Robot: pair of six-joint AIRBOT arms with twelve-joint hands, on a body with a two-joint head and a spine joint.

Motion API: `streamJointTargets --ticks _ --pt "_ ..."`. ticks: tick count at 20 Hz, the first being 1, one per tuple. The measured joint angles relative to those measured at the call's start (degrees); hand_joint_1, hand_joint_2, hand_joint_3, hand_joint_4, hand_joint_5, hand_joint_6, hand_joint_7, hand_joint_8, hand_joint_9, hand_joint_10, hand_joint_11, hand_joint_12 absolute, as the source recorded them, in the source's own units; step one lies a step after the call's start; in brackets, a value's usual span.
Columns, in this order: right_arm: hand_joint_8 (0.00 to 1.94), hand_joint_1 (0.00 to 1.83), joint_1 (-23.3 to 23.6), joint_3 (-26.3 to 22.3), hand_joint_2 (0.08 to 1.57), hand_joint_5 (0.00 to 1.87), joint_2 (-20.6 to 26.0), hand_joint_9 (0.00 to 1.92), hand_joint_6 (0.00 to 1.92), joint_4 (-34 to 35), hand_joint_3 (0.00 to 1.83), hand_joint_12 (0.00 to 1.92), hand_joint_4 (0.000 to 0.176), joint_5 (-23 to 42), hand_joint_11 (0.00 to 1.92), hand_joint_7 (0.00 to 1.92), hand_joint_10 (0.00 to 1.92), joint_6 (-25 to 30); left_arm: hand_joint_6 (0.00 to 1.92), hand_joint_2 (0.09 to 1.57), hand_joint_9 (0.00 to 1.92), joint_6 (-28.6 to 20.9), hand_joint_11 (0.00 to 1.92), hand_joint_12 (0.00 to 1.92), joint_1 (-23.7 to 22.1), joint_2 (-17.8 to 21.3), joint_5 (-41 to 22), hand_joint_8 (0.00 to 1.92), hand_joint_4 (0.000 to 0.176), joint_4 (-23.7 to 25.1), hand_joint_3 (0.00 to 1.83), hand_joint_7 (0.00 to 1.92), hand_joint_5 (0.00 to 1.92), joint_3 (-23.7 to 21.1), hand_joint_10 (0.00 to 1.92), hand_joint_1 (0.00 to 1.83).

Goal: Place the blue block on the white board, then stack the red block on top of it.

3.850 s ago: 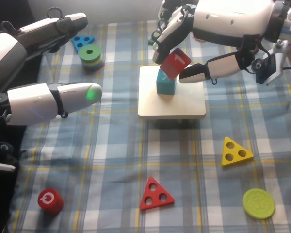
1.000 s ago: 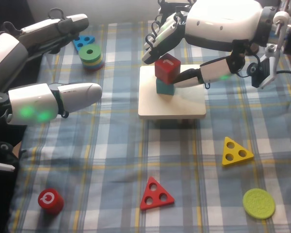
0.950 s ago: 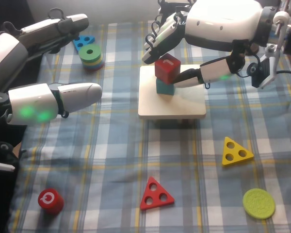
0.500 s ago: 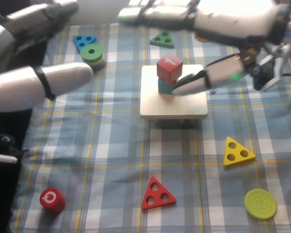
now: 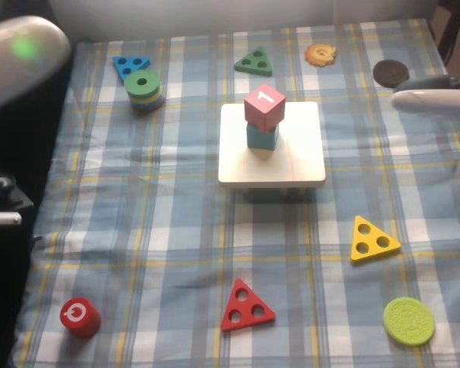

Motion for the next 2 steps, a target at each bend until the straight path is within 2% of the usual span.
streamJointTargets --ticks 1,2 --pt "0.0 0.64 -1.9 -0.5 1.08 0.1 0.3 0.35 0.0 2.1 0.0 0.18 0.02 3.8 0.24 0.31 0.02 -0.7 0.0 0.99 0.46 -3.5 0.11 0.87 0.8 -0.2 -2.1 0.0 0.005 0.4 0.01 0.33 0.03 0.8 0.0 0.34" --pt "0.02 0.66 -2.8 -1.0 1.09 0.14 0.5 0.48 0.01 3.6 0.0 0.41 0.036 6.4 0.27 0.4 0.0 -1.2 0.0 1.09 0.43 -5.4 0.12 0.84 1.1 -0.5 -3.3 0.0 0.015 0.7 0.01 0.27 0.02 1.4 0.0 0.23"
